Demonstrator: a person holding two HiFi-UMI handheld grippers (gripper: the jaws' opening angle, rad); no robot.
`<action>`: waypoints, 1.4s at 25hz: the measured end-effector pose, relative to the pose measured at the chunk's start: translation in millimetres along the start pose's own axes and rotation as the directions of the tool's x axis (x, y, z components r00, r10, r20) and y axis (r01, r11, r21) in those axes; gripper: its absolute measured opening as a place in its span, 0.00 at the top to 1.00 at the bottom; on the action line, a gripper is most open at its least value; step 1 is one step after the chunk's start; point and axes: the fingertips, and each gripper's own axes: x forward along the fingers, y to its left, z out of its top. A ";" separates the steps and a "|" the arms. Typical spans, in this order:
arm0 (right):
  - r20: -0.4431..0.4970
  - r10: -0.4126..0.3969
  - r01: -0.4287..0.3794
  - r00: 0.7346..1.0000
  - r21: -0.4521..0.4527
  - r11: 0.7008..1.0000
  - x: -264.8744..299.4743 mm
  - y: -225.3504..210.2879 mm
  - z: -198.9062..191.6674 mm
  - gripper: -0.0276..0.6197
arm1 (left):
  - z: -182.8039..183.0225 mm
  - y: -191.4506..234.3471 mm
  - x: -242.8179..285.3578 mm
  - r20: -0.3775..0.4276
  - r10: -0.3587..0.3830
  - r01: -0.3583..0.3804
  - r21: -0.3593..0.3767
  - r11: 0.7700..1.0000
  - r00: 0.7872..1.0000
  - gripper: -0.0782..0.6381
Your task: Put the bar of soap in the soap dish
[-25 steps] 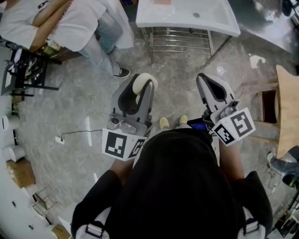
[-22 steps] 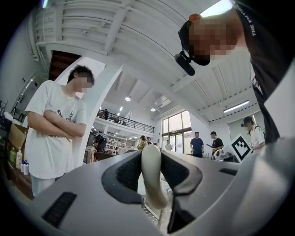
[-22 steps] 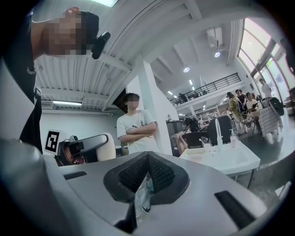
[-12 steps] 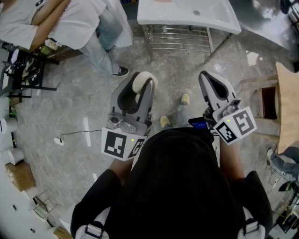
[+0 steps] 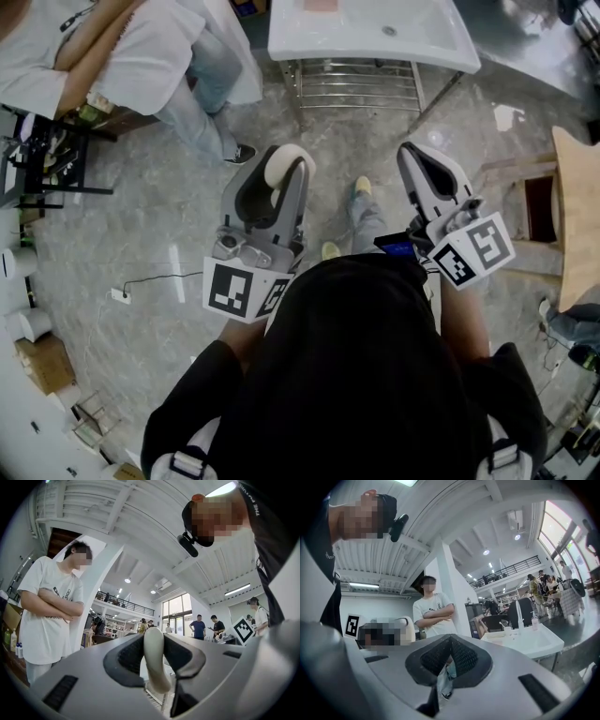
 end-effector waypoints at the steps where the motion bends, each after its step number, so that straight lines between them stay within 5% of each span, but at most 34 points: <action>1: 0.000 0.001 -0.001 1.000 -0.002 1.000 2.8 -3.8 0.8 0.92 | -1.0 1.2 3.7 0.000 -0.001 0.001 0.000 1.000 1.000 0.72; 35: -0.022 0.059 -0.059 0.998 0.022 0.998 110.4 -177.5 31.5 0.92 | -39.6 51.0 193.6 -0.060 0.040 -0.039 0.028 0.999 0.997 0.72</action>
